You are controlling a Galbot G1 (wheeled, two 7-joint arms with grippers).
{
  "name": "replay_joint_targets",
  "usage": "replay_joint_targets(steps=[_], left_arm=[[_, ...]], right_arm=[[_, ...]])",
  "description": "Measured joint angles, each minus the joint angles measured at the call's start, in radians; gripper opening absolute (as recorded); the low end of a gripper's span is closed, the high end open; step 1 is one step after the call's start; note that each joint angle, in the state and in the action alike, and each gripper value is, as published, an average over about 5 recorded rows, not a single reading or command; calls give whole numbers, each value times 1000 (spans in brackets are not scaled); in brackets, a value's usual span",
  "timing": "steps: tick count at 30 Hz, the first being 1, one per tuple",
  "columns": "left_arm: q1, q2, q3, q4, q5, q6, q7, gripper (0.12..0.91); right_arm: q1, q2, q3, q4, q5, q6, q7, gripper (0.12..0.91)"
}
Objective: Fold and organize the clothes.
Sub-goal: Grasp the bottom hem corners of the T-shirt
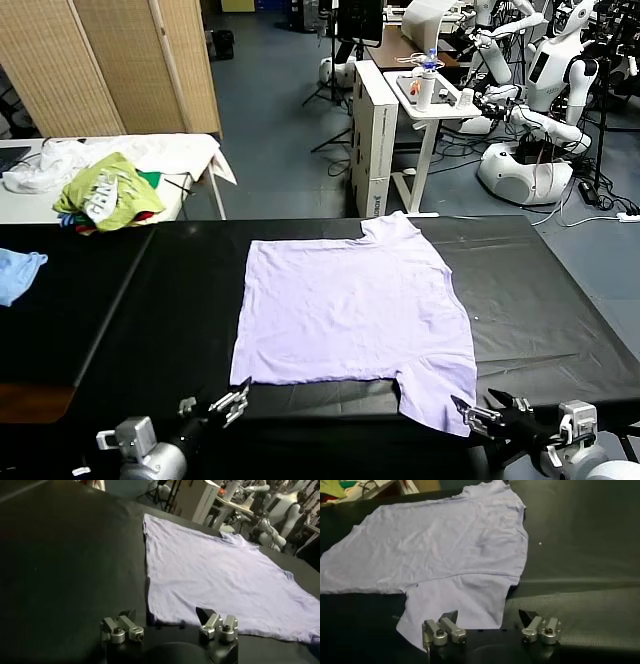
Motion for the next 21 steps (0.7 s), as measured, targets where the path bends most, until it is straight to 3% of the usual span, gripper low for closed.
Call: replay_joint_targets(steps=[6,15,18,21], left_arm=[[-7,-13,7,16,25,3,-4,907],[-21,-30,14,49,35,-12,-20,900],[-20,-32,14,55,38,-16,-20,825],[-19,-32,10,61,38,-22,-19,685]], right_arm=[[-18,-3,7,20,4,14,32,144],[-104,15,41,132,-12,-32,108,139],[-129,25,44,164,-18,-39,120,139],[-134,33,42,184,-18,-37,116,139]])
